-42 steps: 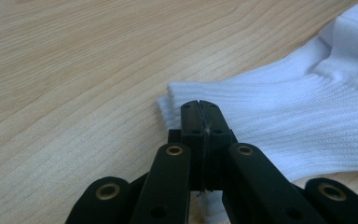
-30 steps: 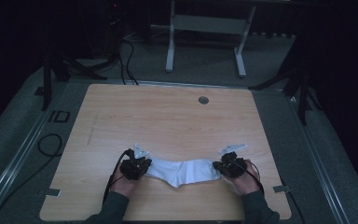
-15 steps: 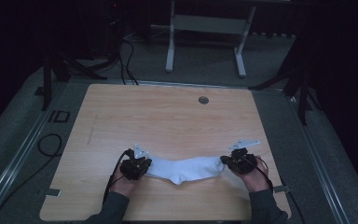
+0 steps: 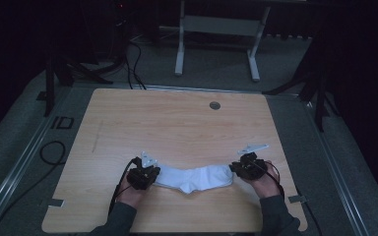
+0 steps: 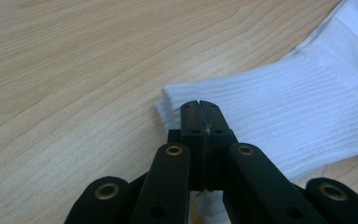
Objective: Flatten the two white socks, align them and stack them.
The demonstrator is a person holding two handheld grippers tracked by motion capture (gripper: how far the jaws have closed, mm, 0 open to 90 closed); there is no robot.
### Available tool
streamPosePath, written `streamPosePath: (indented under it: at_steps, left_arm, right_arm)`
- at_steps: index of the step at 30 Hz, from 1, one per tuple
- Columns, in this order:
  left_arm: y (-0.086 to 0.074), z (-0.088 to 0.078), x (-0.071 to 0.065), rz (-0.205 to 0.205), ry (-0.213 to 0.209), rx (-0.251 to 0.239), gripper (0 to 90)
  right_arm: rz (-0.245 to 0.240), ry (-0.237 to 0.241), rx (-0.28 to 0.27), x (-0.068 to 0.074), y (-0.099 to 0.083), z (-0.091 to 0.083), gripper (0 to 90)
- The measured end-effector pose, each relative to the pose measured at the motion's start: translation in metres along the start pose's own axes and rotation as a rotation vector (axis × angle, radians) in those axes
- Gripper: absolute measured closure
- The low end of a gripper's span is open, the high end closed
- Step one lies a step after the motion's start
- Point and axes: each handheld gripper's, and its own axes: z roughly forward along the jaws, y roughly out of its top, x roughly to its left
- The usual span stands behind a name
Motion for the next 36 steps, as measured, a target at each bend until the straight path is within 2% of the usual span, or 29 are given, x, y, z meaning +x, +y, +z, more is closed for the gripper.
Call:
streamPosePath:
  at_steps: [4,8,13,19,23,31,33,35,36]
  left_arm:
    - [0.0,0.0,0.0,0.003,-0.001,-0.011,86.9]
    - [0.0,-0.001,0.0,0.007,-0.008,-0.02,83.4]
    - [0.001,-0.003,0.0,0.001,-0.025,-0.037,76.9]
    - [0.001,-0.012,0.003,-0.021,-0.044,-0.103,71.6]
    - [0.001,-0.014,0.006,-0.035,-0.044,-0.128,69.8]
    - [0.0,-0.016,0.014,-0.054,-0.024,-0.128,67.8]
    - [0.0,-0.016,0.017,-0.06,-0.012,-0.128,67.7]
    - [0.0,-0.018,0.023,-0.059,0.032,-0.119,67.7]
    - [0.0,-0.018,0.023,-0.059,0.032,-0.119,67.6]
  right_arm:
    - [0.018,-0.001,-0.028,-0.003,0.0,-0.004,66.4]
    - [0.038,0.004,-0.048,-0.004,0.0,-0.007,60.9]
    - [0.046,0.01,-0.056,-0.005,-0.002,-0.005,57.9]
    - [0.075,0.025,-0.074,-0.006,-0.006,-0.003,56.1]
    - [0.091,0.03,-0.074,-0.008,-0.009,-0.002,55.3]
    - [0.126,0.026,-0.09,-0.015,-0.015,-0.005,55.0]
    - [0.134,0.023,-0.089,-0.018,-0.018,-0.005,54.9]
    - [0.142,0.018,-0.089,-0.02,-0.02,-0.004,54.9]
    - [0.144,0.011,-0.089,-0.022,-0.021,-0.004,55.0]
